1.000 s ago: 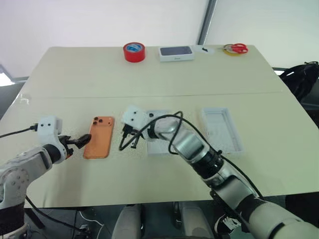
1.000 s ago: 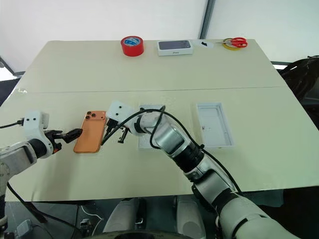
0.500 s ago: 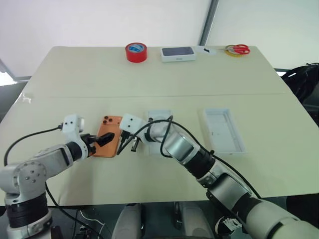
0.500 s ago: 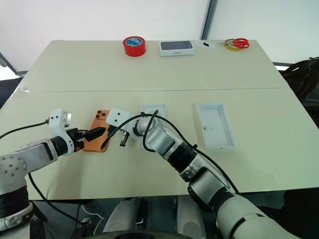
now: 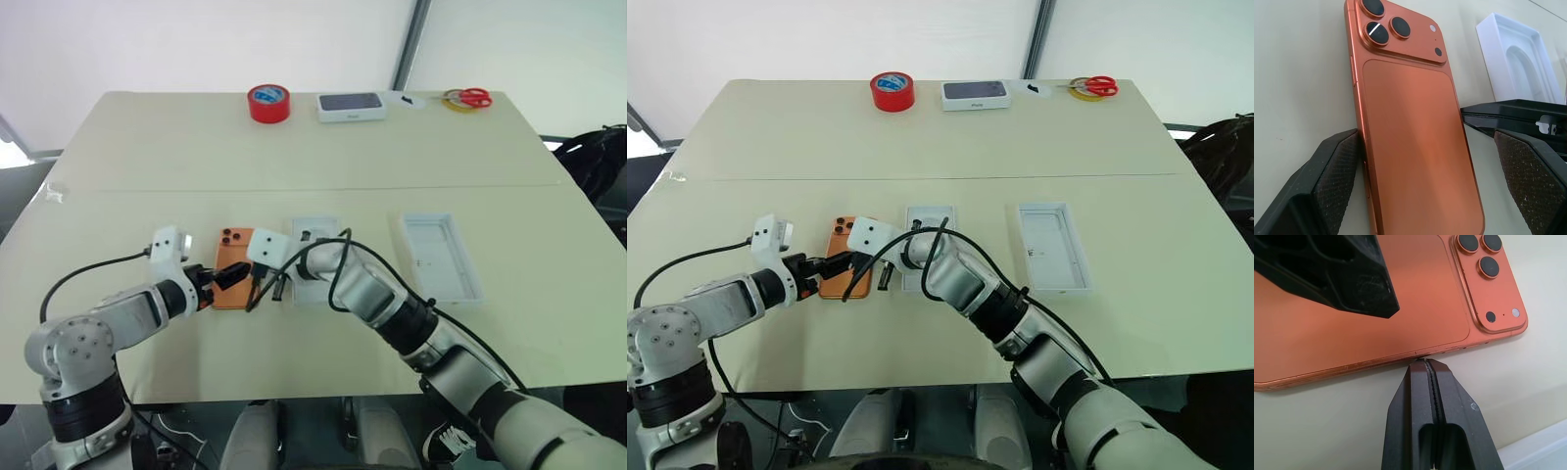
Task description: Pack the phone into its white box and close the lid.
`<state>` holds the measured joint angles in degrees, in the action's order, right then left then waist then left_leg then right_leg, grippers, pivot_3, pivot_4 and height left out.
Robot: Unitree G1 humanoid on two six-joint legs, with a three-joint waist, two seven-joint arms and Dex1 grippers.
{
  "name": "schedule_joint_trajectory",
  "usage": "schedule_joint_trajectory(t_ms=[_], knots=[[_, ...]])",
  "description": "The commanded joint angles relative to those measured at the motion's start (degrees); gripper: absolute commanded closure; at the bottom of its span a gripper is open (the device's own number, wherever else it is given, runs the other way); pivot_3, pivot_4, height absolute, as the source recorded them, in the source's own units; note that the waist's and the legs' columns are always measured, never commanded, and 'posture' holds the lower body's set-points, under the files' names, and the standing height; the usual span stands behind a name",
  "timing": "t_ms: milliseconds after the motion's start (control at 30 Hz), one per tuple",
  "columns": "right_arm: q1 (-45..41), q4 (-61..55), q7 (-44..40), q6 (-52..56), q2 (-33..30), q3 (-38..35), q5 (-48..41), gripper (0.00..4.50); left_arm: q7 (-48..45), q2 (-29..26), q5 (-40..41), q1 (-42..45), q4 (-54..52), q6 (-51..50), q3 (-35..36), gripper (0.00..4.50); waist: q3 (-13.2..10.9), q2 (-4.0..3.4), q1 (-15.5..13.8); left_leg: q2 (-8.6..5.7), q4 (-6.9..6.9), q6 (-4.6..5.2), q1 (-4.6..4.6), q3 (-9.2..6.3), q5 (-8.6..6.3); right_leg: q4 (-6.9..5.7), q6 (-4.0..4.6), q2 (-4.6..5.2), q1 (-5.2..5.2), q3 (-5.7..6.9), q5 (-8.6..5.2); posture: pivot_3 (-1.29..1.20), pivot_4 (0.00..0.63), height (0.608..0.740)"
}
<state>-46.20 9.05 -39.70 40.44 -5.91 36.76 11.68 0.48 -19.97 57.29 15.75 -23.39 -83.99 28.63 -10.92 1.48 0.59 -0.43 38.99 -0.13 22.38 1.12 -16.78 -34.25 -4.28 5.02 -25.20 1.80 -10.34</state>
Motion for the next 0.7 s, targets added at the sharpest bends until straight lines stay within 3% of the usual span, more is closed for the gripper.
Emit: schedule_joint_trajectory(t_ms=[33, 533, 633, 700], knots=[[0.45, -1.47, -1.02, -0.72, 0.84, 1.05, -0.03, 4.50, -0.91, 1.82, 4.07, 1.56, -1.72, -2.14, -0.72, 0.05, 0.00, 0.00, -0.01, 0.00, 0.00, 0.00, 0.00, -0.01, 0.00, 0.00, 0.00, 0.00, 0.00, 0.01, 0.00, 0.00, 0.150, 0.732], [1.08, -1.84, -1.27, -0.32, 1.13, 1.07, 0.52, 4.50, -1.01, -0.32, 3.86, 3.51, 3.57, -2.66, 6.16, 0.05, 0.00, 0.01, 0.33, 0.06, 0.00, 0.00, 0.00, 0.00, 0.00, 0.00, 0.03, -0.06, -0.03, 0.01, -0.02, 0.00, 0.150, 0.732], [1.23, -2.05, -1.23, -0.15, 1.07, 1.15, 0.64, 4.50, -1.15, -0.41, 4.46, 3.76, 3.92, -2.62, 7.14, 0.89, 0.00, 0.01, 0.36, 0.06, -0.01, 0.00, 0.00, 0.00, 0.00, 0.00, 0.03, -0.06, -0.04, 0.01, -0.02, 0.00, 0.150, 0.732], [1.28, -2.15, -1.21, -0.09, 1.02, 1.20, 0.74, 4.50, -1.55, -0.69, 4.50, 3.71, 3.85, -2.70, 7.03, 1.79, 0.00, 0.01, 0.36, 0.07, -0.01, 0.00, 0.00, 0.00, 0.00, 0.01, 0.03, -0.06, -0.04, 0.01, -0.02, 0.00, 0.150, 0.732]])
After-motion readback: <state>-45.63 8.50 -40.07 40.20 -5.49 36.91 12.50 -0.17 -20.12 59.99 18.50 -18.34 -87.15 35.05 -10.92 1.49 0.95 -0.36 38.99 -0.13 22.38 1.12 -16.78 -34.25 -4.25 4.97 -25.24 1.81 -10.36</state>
